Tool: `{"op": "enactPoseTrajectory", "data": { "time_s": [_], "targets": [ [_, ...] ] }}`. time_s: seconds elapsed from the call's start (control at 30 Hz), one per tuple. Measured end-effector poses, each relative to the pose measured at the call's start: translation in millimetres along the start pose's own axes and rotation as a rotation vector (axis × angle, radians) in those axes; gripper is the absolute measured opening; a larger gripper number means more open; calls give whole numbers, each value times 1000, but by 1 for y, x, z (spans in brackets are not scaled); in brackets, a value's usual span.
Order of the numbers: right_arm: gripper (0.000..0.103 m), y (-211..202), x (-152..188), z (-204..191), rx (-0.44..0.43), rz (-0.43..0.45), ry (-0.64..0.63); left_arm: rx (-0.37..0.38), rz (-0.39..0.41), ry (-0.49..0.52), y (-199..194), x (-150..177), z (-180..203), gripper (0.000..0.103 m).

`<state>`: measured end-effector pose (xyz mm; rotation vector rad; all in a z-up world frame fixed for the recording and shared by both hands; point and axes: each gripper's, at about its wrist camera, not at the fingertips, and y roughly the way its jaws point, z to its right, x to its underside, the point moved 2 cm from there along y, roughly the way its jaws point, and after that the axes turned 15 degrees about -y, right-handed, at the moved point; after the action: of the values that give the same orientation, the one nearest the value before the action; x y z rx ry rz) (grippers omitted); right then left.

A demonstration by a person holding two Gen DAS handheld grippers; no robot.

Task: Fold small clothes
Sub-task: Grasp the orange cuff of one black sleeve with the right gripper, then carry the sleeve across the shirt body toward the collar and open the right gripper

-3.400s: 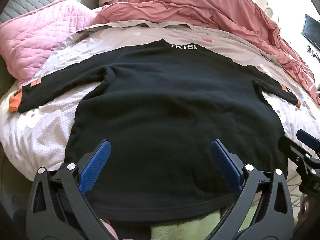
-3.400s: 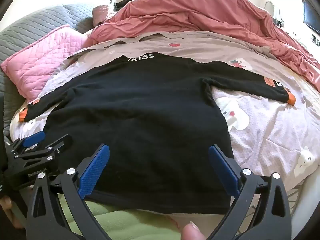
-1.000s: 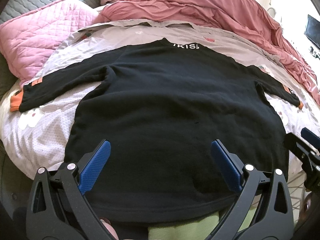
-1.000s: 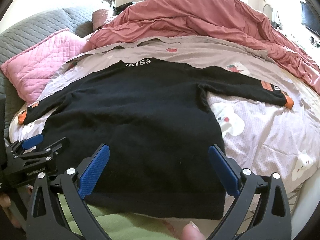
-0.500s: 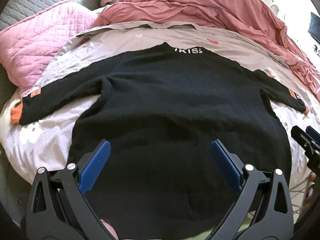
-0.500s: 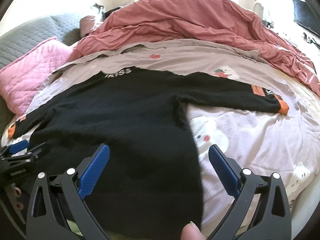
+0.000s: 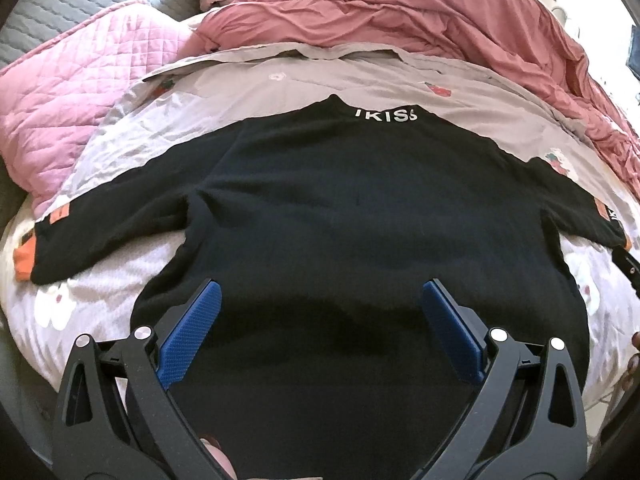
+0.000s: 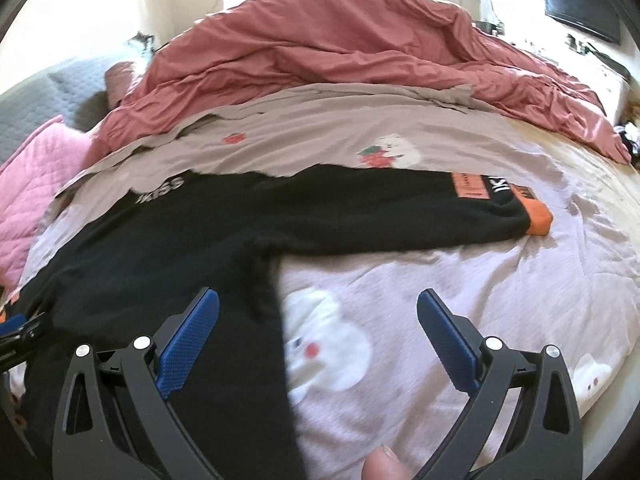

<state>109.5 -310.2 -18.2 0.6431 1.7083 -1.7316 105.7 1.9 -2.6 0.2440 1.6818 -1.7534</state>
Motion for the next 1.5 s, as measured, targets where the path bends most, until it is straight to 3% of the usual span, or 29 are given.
{"op": "enactPoseTrajectory", "data": {
  "time_s": [0.4, 0.6, 0.7, 0.87, 1.07, 1.1, 1.13, 1.17, 1.33, 1.4, 1.5],
  "targets": [
    [99, 39, -13, 91, 121, -46, 127, 7, -56, -4, 35, -34, 16, 94],
    [99, 50, -10, 156, 225, -69, 212, 13, -69, 13, 51, -53, 29, 94],
    [99, 57, -5, 186, 319, -110, 202, 25, -73, 19, 61, -63, 38, 94],
    [98, 76, 5, 221, 290, -163, 240, 45, -92, 27, 84, -77, 52, 94],
    [97, 93, 6, 241, 249, -177, 275, 2, -73, 53, 112, -87, 58, 94],
    [92, 96, 5, 243, 236, -176, 279, -5, -71, 59, 115, -87, 58, 94],
    [73, 95, 6, 243, 219, -171, 287, -12, -59, 59, 119, -87, 56, 94],
    [64, 96, 6, 243, 199, -173, 295, -11, -52, 58, 121, -87, 55, 94],
    [30, 91, 4, 243, 155, -120, 317, -2, -26, 48, 127, -84, 44, 94],
    [20, 83, -1, 237, 148, -81, 301, 7, -34, 44, 130, -82, 41, 94],
    [16, 80, -9, 229, 152, -61, 282, 34, -50, 38, 134, -79, 38, 94]
  ]
}}
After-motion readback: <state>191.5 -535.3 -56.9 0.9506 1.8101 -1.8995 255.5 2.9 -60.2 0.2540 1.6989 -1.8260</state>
